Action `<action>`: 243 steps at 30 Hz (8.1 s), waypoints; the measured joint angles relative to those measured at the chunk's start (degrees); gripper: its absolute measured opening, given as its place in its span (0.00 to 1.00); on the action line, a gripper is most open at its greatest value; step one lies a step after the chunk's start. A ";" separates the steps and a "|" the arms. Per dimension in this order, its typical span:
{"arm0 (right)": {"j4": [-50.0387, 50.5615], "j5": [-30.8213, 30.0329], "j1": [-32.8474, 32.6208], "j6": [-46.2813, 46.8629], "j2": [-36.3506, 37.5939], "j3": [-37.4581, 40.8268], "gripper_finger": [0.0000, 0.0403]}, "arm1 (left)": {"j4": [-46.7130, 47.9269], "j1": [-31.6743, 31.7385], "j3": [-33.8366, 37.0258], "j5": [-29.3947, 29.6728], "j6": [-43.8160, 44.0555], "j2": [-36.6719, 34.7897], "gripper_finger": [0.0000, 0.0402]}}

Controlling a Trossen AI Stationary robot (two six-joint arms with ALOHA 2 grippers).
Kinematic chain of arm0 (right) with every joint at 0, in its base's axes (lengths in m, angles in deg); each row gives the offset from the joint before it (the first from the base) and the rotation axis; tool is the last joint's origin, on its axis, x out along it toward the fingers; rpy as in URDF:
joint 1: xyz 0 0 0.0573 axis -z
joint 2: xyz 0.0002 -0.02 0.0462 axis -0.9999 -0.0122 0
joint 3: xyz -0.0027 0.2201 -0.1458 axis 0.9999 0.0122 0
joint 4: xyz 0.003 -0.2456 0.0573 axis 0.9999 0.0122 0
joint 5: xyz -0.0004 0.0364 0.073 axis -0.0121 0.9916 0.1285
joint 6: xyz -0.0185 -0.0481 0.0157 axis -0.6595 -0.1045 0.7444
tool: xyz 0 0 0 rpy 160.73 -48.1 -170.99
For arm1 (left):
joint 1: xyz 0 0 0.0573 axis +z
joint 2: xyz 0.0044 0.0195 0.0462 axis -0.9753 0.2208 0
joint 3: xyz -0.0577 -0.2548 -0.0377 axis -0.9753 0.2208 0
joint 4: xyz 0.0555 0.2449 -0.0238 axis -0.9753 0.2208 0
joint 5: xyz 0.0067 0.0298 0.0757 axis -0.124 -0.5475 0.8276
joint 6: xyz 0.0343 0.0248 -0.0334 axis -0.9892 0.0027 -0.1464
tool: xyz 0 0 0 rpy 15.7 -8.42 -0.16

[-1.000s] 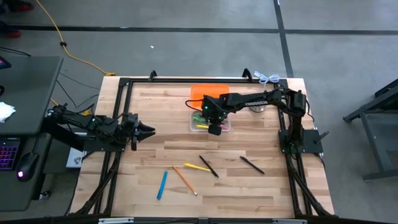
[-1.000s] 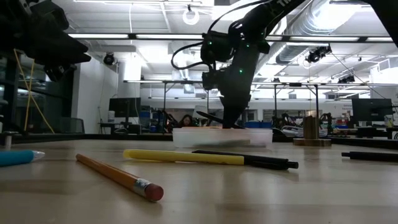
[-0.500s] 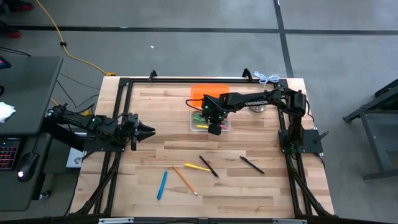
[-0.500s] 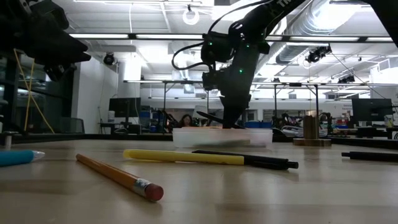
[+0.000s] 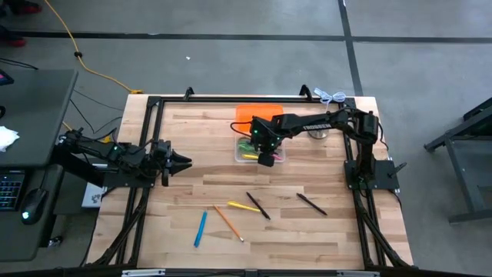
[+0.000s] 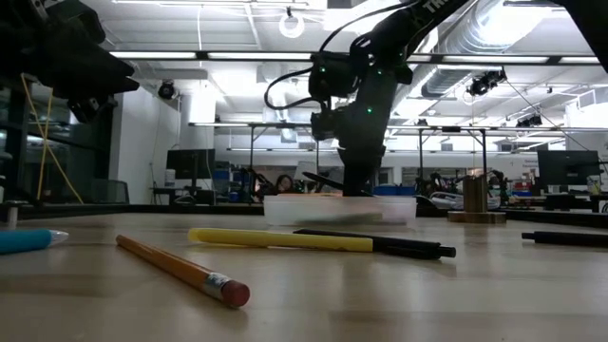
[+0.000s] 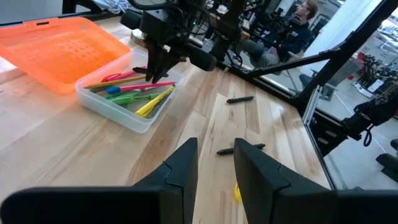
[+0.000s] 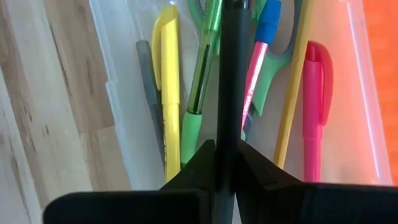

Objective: Pick & place school supplies into a supply box
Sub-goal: Put the left black pen into the supply box, then put the right black pen into the supply box

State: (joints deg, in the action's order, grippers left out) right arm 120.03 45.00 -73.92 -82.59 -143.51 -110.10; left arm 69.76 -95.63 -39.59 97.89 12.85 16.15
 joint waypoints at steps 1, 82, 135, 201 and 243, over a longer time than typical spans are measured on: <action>-0.03 0.01 0.02 0.00 0.00 0.00 0.05 | 0.01 0.00 0.00 -0.02 0.00 0.00 0.33; 25.11 2.75 -23.07 30.97 24.68 -0.13 0.25 | 0.51 0.00 -0.04 -0.09 -0.57 0.02 0.33; 5.29 3.00 -39.24 47.25 29.18 31.16 0.24 | 0.39 -0.01 -0.04 0.46 4.59 0.02 0.33; -8.59 0.54 -39.28 64.07 24.87 41.90 0.05 | 3.71 0.00 0.00 2.16 4.42 0.07 0.33; -0.66 -4.91 -39.28 70.64 25.24 38.65 0.01 | 3.73 0.00 0.00 2.10 4.59 0.07 0.33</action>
State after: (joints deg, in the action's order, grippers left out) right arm 119.36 40.09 -113.20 -11.95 -118.26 -71.45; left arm 73.49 -95.63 -39.59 99.99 17.44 16.21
